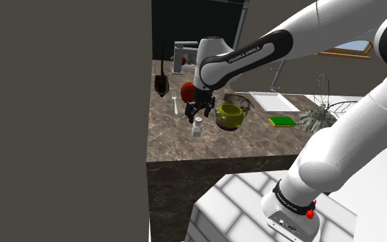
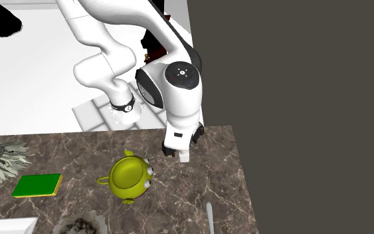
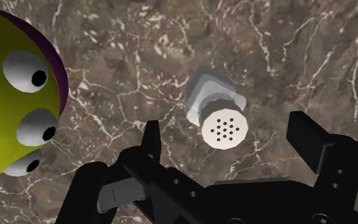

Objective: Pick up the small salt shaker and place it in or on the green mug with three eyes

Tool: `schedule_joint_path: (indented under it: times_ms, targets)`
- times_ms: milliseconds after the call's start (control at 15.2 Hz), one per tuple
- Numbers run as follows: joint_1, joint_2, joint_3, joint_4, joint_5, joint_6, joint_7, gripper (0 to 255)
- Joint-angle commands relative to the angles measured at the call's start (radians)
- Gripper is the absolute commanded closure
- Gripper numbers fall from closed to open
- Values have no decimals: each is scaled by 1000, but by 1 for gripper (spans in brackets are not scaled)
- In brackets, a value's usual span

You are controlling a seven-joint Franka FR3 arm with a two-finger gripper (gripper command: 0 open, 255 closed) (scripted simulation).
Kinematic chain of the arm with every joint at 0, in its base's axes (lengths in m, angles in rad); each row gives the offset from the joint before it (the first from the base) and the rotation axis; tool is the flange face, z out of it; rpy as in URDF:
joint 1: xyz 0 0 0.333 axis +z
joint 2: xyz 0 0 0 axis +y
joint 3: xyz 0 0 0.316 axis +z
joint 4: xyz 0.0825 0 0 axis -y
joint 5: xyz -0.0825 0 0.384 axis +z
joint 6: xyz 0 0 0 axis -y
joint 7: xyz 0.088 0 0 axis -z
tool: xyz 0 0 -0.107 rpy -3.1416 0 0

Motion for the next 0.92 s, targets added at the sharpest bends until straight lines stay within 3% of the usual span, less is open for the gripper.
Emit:
schedule_joint_path:
  times_ms: [0, 330, 396, 858]
  targets:
    - [0, 5, 1, -3, 0, 9, 1, 0]
    - [0, 5, 1, -3, 0, 9, 1, 0]
    - [0, 5, 1, -3, 0, 8, 1, 255]
    - [0, 5, 1, -3, 0, 9, 1, 255]
